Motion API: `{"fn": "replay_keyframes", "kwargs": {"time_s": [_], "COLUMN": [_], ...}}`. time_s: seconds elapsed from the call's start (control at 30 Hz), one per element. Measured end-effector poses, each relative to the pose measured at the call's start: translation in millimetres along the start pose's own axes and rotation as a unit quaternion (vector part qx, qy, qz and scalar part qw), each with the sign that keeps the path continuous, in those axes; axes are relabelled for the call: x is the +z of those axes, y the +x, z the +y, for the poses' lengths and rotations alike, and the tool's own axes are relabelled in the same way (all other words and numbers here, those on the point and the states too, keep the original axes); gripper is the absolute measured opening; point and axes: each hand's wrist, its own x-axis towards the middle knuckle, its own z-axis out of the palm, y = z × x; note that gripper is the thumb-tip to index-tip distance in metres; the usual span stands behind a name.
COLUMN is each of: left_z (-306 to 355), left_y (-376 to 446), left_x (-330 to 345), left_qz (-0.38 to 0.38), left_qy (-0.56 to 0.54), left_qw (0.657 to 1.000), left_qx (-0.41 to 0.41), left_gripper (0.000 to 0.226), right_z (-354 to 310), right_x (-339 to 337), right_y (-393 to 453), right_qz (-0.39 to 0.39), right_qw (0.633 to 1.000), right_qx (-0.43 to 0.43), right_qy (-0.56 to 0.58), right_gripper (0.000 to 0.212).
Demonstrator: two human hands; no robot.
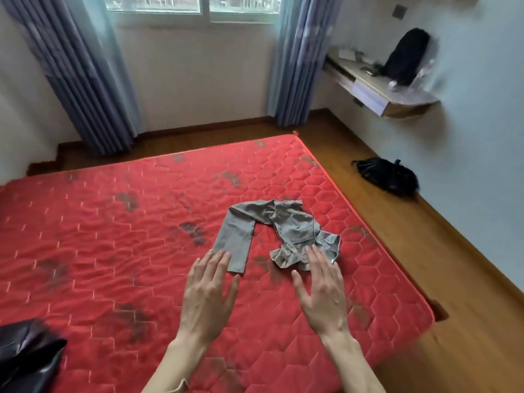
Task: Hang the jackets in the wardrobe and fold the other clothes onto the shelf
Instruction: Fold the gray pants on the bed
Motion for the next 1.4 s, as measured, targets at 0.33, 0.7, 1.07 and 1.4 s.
{"fn": "replay_keyframes", "kwargs": {"time_s": [0.33, 0.7, 1.07, 1.4], "left_z": [46.8, 30.8, -16.8, 26.8], "left_y": [79.0, 122.8, 149.4, 184.6], "left_x": [133.7, 415.7, 612.6, 511.7], "left_qz": [-0.103, -0.151, -0.215, -0.105], "left_qy": [-0.019, 0.004, 0.135, -0.196], "left_qw": [0.994, 0.987, 0.965, 0.922], "left_qx": [0.045, -0.049, -0.063, -0.316], "left_gripper": [0.052, 0.053, 0.091, 0.078], "right_z": [131.3, 353.4, 482.3, 482.1], "right_x": [18.4, 169.3, 330.8, 296.9], "right_y": [50.7, 153.7, 245.9, 249.2], "right_qz": [-0.01, -0.082, -0.202, -0.203], "right_qw": [0.994, 0.989, 0.968, 0.968], "right_qx": [0.107, 0.121, 0.089, 0.116], "right_qy": [-0.012, -0.015, -0.121, -0.09], "right_gripper": [0.067, 0.065, 0.071, 0.018]}}
